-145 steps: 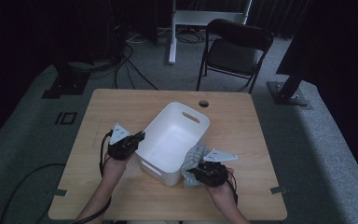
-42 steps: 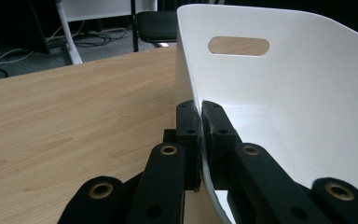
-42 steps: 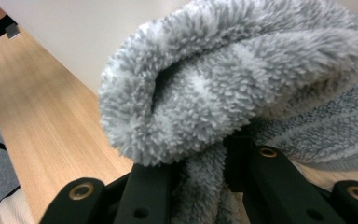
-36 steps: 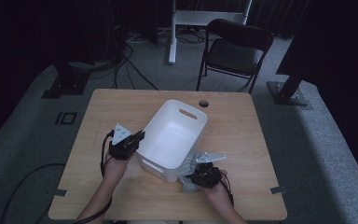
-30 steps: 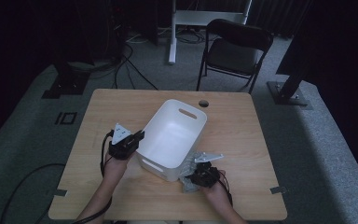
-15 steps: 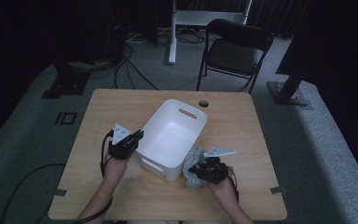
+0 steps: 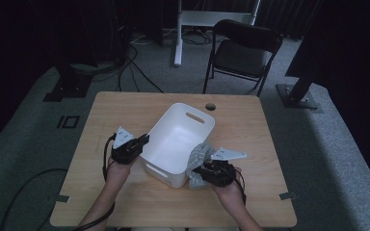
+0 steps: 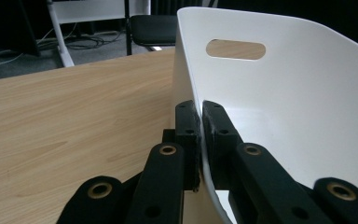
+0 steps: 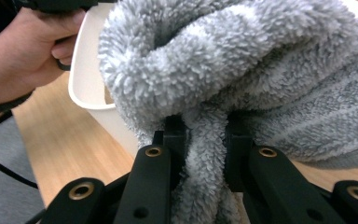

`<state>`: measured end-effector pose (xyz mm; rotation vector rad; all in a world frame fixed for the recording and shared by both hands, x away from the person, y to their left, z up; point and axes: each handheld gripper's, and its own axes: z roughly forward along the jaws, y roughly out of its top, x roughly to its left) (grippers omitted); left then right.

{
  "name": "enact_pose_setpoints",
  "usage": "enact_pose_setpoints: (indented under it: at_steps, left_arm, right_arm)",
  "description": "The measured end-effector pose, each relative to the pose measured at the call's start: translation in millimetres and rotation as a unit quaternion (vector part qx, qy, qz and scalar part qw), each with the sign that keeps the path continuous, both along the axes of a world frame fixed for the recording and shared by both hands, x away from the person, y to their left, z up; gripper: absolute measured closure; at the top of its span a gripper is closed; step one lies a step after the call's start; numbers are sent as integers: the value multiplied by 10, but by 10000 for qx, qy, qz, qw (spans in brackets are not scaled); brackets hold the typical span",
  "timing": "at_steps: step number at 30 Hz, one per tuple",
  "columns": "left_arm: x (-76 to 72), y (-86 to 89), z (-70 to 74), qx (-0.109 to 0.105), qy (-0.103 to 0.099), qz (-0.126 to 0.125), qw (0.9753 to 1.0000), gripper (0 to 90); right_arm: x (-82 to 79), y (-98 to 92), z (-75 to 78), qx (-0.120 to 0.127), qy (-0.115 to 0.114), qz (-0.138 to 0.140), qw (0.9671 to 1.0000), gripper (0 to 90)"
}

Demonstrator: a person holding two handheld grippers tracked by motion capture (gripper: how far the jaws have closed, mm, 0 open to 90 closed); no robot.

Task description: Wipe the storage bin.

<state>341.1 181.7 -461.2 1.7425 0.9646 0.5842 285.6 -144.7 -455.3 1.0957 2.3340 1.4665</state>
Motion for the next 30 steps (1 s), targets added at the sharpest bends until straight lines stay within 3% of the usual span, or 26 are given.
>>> enact_pose_setpoints:
  at_steps: [5,10,15,30]
  left_arm:
    - [1,-3,2,22,-10,-11,10000,858]
    - [0,-11,3,41,-10,11,10000,859]
    - [-6,-20,5,81,-31,37,10000,857]
    - [-12,-27,4,107,-58,69,9999,854]
  right_arm:
    - [40,9,-89,-113,47,-94,9999,767]
    - [141,-16,-274,-145,367,-197,9990,767]
    - [202,-10,-369,-361,427,-282,9980,767]
    - [361,-23,-662,-635,669,-417,9949,766]
